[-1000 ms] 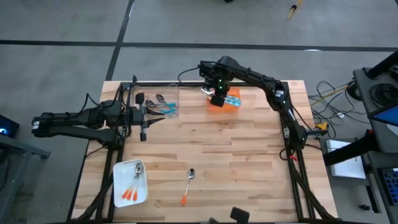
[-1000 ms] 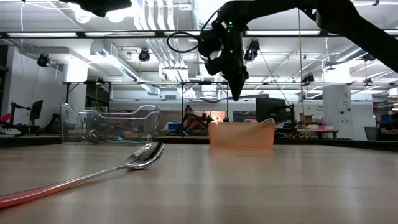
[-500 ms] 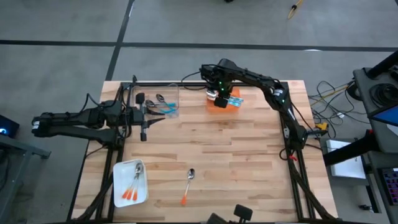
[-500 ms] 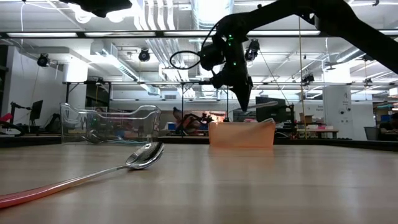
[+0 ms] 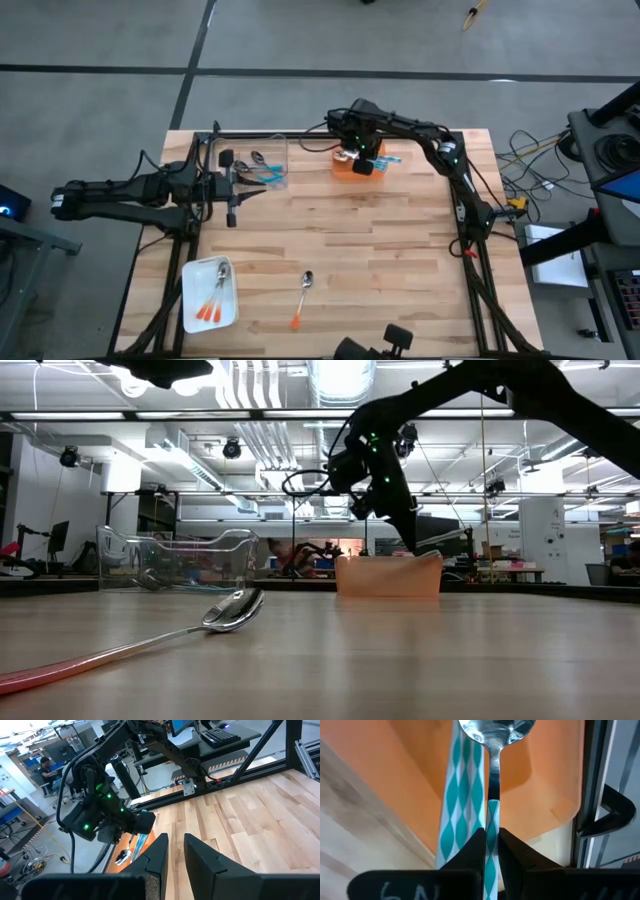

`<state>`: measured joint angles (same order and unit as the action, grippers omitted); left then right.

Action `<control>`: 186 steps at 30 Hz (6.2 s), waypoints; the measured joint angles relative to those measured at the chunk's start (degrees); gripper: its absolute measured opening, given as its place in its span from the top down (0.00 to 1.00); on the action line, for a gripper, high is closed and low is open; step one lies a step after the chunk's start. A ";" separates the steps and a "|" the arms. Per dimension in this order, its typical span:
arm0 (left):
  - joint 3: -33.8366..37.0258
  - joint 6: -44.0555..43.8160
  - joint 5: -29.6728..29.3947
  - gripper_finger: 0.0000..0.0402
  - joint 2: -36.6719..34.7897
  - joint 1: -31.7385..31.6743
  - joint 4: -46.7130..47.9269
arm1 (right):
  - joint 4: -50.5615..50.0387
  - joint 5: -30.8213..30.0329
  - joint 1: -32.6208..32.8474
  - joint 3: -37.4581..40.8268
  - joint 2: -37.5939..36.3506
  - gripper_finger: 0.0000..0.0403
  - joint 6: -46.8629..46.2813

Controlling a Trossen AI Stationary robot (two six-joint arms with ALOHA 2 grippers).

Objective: Sort silverware by color (type)
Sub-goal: Put the light blue spoon into the orange bin, then put the orange spoon into the white bin

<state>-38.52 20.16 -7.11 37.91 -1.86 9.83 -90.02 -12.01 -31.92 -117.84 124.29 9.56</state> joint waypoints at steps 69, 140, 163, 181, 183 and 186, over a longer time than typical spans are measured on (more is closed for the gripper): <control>3.80 -21.46 0.04 0.89 0.08 -0.01 1.85 | 15.65 5.90 5.88 3.05 -10.90 0.70 -9.09; -41.09 -97.25 -16.18 0.90 79.43 36.01 26.15 | 74.49 1.48 40.18 65.42 -45.86 0.76 -15.11; -49.43 -102.92 -18.15 0.66 86.16 37.09 36.96 | 74.23 1.68 40.20 65.55 -45.83 0.76 -14.91; -51.84 -106.42 -13.09 0.67 86.15 39.74 41.80 | 74.07 1.68 40.20 65.57 -45.81 0.76 -14.96; -51.84 -106.82 -13.11 0.67 86.14 39.97 42.44 | 74.10 1.66 40.20 65.57 -45.81 0.76 -14.99; -51.83 -106.85 -13.26 0.67 86.28 40.07 42.31 | 74.42 1.66 40.20 65.57 -45.79 0.76 -15.12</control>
<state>-90.36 -86.70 -20.38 124.19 38.21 52.15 -15.59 -10.35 8.27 -52.27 78.50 -5.56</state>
